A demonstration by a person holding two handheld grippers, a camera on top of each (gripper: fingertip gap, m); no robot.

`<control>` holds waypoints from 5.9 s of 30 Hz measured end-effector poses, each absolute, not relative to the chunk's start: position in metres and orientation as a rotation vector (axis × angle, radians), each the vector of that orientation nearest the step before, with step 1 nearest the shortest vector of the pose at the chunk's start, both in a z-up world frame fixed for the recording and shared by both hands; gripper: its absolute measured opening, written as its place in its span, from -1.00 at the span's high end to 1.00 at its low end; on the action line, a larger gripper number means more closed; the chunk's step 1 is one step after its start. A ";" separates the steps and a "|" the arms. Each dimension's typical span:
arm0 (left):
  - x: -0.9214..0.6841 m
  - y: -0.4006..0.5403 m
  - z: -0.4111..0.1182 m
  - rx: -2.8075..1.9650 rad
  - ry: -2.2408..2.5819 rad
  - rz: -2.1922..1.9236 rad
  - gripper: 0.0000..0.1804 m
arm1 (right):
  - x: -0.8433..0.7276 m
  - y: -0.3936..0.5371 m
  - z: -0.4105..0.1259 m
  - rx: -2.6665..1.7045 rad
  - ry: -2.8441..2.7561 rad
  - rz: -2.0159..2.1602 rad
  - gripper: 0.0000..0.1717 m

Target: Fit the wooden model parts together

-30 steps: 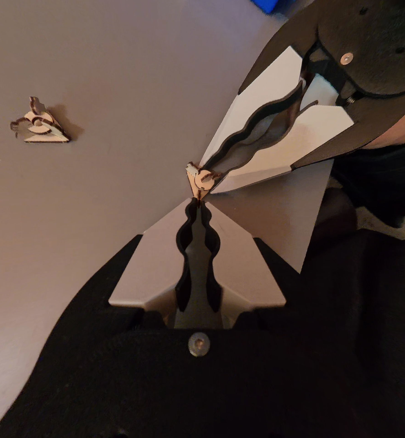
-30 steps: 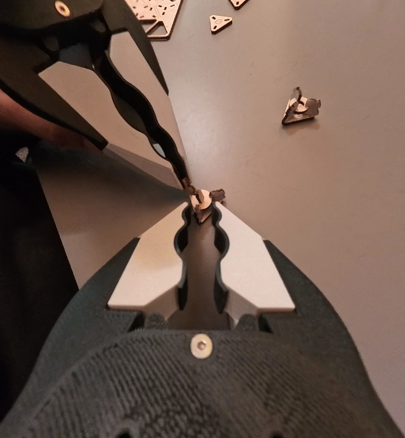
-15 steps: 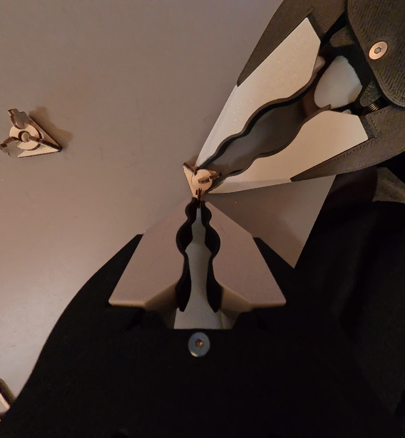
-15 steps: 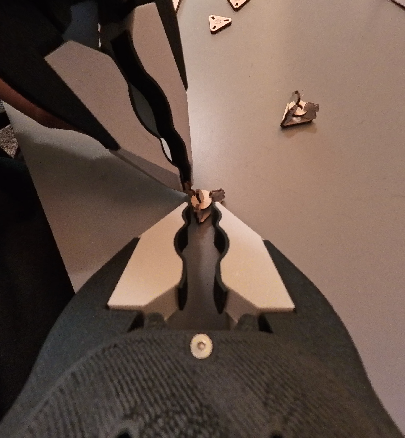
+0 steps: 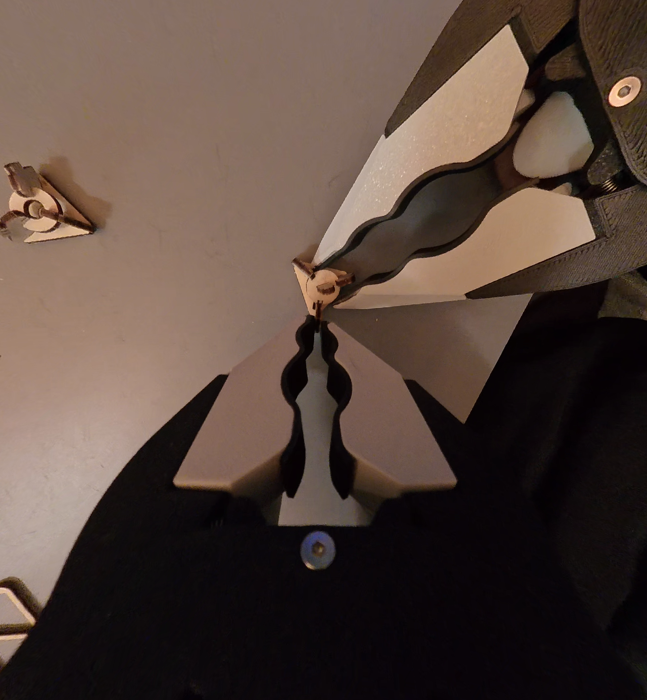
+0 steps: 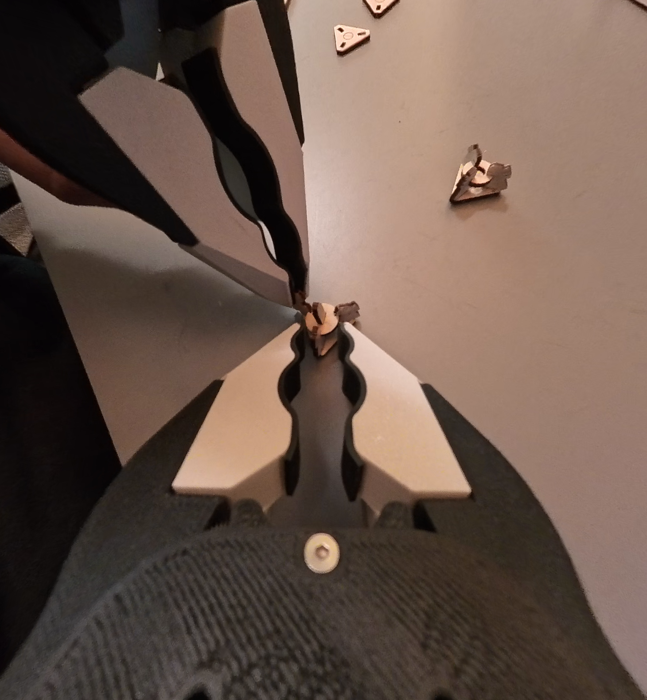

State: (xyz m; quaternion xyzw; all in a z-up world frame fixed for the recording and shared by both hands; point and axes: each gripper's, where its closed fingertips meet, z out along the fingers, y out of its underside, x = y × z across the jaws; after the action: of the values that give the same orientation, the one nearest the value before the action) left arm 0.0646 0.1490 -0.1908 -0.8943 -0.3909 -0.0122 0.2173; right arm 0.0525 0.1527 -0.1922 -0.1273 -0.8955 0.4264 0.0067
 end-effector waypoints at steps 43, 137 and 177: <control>0.071 0.153 -0.194 -2.418 -1.080 -0.140 1.00 | 0.051 0.154 -0.186 0.208 -2.375 1.025 0.86; 0.073 0.151 -0.195 -2.507 -1.254 -0.135 1.00 | 0.054 0.150 -0.183 -0.042 -2.505 1.206 0.84; 0.079 0.174 -0.118 -1.931 -0.880 -0.472 1.00 | 0.076 0.158 -0.110 -0.363 -2.655 2.292 0.84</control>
State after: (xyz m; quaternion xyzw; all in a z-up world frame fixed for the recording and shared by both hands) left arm 0.0787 0.1745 -0.1179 -0.7863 -0.3582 -0.1923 0.4651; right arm 0.0758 0.1583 -0.1100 -0.1012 -0.7392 0.6379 -0.1911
